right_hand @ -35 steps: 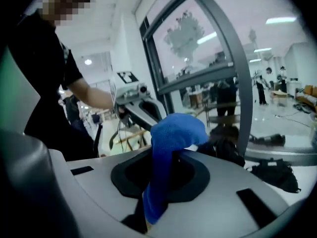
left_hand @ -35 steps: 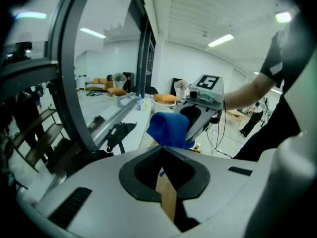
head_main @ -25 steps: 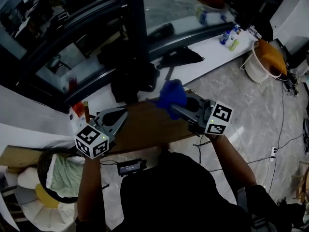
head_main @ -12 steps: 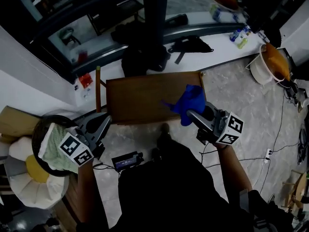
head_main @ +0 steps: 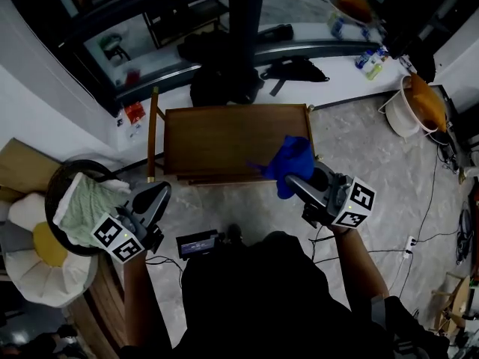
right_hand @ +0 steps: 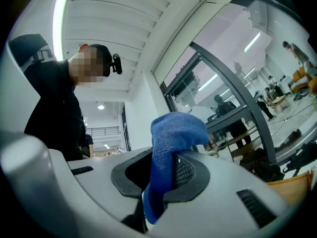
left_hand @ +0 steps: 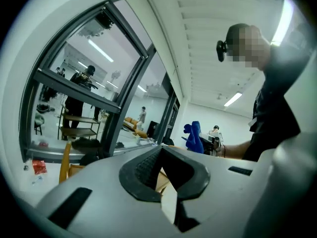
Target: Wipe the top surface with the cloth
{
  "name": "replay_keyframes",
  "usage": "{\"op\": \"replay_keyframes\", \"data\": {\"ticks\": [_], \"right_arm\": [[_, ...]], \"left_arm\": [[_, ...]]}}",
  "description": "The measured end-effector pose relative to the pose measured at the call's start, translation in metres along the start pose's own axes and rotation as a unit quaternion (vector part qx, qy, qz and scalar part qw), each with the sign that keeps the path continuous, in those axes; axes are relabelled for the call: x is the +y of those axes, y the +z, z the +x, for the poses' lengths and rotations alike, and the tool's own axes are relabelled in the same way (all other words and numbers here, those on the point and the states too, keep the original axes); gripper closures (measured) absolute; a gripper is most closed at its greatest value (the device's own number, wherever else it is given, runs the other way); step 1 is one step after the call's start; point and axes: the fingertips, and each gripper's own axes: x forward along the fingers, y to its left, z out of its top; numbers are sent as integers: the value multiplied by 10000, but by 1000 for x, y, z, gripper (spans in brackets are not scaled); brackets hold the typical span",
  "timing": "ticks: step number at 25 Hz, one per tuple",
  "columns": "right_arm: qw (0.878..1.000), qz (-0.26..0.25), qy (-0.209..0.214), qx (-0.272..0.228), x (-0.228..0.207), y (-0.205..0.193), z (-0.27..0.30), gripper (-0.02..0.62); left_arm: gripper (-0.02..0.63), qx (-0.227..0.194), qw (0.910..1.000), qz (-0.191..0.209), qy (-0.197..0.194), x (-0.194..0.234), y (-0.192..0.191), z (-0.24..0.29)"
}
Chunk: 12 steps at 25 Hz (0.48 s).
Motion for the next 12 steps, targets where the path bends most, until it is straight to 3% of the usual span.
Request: {"op": "replay_keyframes", "data": {"ticks": [9, 12], "right_arm": [[9979, -309, 327, 466, 52, -6, -67, 532], [9983, -161, 412, 387, 63, -10, -89, 532]], "left_arm": [[597, 213, 9996, -32, 174, -95, -22, 16], [597, 326, 9992, -63, 202, -120, -33, 28]]}}
